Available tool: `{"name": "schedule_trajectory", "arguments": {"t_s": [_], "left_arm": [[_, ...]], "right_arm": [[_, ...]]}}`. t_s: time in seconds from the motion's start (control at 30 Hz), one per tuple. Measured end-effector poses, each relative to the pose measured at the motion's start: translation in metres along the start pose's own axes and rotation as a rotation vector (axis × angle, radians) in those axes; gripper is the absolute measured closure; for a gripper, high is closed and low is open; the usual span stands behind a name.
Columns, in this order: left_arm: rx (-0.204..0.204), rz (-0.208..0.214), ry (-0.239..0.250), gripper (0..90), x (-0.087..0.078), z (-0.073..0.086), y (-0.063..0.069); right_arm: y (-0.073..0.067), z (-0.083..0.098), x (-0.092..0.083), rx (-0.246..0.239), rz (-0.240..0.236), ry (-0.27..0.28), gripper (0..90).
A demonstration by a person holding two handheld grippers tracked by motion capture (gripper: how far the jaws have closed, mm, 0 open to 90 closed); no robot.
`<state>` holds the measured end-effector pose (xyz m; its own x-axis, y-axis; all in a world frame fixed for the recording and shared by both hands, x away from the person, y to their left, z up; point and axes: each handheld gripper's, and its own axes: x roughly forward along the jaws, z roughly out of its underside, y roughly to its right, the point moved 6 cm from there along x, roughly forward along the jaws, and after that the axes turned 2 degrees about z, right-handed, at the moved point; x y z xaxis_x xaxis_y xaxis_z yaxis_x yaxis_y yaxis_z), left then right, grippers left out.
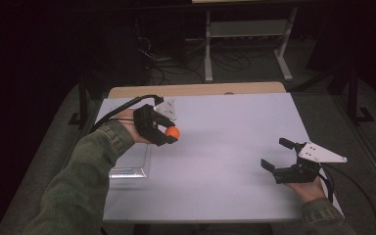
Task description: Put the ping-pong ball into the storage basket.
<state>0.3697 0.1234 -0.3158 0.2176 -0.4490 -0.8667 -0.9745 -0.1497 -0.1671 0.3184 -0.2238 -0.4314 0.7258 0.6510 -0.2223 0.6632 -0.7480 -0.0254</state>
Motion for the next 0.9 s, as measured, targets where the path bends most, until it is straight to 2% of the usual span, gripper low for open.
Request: {"name": "schedule_trajectory", "arguments": {"t_s": [0.4,0.9], "left_arm": [[-0.027,-0.010,-0.042,50.2,-0.013,0.020,-0.001],[-0.064,0.002,-0.081,50.2,-0.021,0.039,-0.004]], "right_arm": [[0.000,0.000,0.001,-0.005,0.002,-0.004,0.0],[0.000,0.001,0.000,-0.004,0.003,-0.006,0.0]]}}
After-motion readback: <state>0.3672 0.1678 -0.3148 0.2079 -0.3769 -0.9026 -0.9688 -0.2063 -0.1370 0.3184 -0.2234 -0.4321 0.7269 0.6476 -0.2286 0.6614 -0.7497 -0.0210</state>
